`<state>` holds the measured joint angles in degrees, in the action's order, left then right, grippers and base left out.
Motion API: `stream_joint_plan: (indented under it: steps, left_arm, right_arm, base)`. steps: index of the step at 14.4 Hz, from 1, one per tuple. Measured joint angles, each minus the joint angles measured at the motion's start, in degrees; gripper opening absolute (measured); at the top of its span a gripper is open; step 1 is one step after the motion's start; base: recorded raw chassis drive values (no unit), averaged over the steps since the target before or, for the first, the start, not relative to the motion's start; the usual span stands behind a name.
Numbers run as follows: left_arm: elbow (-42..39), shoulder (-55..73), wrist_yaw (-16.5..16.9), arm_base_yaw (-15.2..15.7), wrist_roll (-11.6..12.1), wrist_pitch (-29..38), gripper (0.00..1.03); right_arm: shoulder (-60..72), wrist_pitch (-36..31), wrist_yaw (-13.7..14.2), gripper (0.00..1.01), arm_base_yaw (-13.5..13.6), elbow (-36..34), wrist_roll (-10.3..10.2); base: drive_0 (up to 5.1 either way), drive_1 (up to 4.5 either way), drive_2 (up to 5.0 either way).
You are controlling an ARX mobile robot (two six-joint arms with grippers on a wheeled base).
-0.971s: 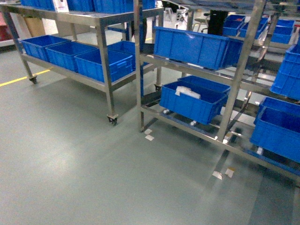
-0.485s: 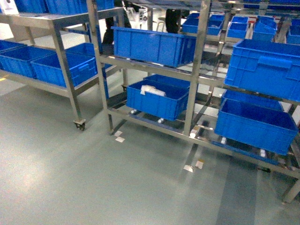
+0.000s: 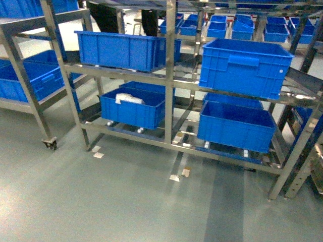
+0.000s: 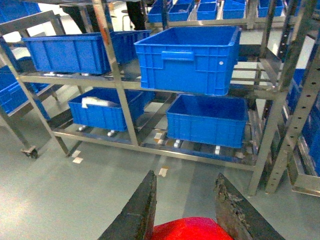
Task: Pick red block from blue box to shelf
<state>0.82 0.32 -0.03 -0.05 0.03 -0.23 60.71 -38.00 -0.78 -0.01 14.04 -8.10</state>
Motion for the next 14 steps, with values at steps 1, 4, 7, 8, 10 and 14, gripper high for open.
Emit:
stream_joint_plan:
  steps: [1,4,7,8,10,14]
  left_arm:
    - [0.00,0.00,0.00,0.00,0.00,0.00,0.98]
    - [0.00,0.00,0.00,0.00,0.00,0.02,0.98]
    - [0.00,0.00,0.00,0.00,0.00,0.02,0.98]
    - [0.00,0.00,0.00,0.00,0.00,0.02,0.98]
    - [0.00,0.00,0.00,0.00,0.00,0.00,0.98]
    - [0.00,0.00,0.02,-0.07,0.00,0.04,0.98]
  right_arm:
    - [0.00,0.00,0.00,0.28,0.00,0.00,0.00]
    - [0.00,0.00,0.00,0.28,0.00,0.00,0.00]
    - [0.00,0.00,0.00,0.28,0.00,0.00,0.00]
    - [0.00,0.00,0.00,0.28,0.00,0.00,0.00]
    - [0.00,0.00,0.00,0.28,0.00,0.00,0.00]
    - [0.00,0.02,0.17,0.28,-0.04,0.00,0.00]
  base:
    - [-1.6,-1.61,-1.6]
    - [-1.7,-1.66,-1.7]
    - [-1.7,-1.68,-1.7]
    - [-1.7,-1.68,-1.7]
    - [-1.9,-1.89,-1.9]
    - [-1.8,-1.75,-1.8]
